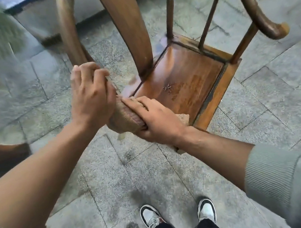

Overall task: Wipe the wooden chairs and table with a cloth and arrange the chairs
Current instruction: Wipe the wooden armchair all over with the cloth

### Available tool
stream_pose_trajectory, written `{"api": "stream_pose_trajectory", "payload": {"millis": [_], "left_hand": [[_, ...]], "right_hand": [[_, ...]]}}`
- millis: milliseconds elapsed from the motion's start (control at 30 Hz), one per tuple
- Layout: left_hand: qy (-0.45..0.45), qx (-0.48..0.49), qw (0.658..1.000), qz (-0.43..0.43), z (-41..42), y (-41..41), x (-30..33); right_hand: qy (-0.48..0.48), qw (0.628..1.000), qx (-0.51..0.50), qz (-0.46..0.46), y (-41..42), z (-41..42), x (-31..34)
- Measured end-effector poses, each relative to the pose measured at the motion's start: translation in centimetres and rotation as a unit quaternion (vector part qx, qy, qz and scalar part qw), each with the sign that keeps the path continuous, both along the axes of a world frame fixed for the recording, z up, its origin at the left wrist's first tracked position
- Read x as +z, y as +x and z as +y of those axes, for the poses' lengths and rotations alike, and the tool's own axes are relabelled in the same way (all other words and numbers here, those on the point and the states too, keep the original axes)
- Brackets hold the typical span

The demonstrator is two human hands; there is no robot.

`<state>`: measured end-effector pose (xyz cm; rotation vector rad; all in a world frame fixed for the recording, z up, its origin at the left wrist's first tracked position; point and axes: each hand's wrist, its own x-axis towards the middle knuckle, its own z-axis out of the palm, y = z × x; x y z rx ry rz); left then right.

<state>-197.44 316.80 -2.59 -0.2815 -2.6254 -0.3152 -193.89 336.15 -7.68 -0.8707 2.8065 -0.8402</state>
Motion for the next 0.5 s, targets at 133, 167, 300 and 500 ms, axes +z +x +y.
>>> {"api": "stream_pose_trajectory", "payload": {"millis": [133, 167, 300, 500], "left_hand": [[0.096, 0.099, 0.987, -0.076, -5.9, -2.1, 1.6], [0.117, 0.113, 0.981, -0.108, -7.5, -2.6, 1.9], [0.173, 0.072, 0.962, -0.198, -11.9, -3.8, 2.2], [0.404, 0.082, 0.864, -0.289, -12.7, -11.5, 6.9]], "right_hand": [[0.007, 0.993, -0.111, 0.034, -1.8, -7.5, 2.2], [0.01, 0.991, -0.131, 0.034, -2.3, -9.2, 2.7], [-0.022, 0.985, -0.172, -0.012, -4.4, -13.3, 4.3], [-0.135, 0.957, -0.237, -0.102, -6.8, -16.4, 6.8]]}}
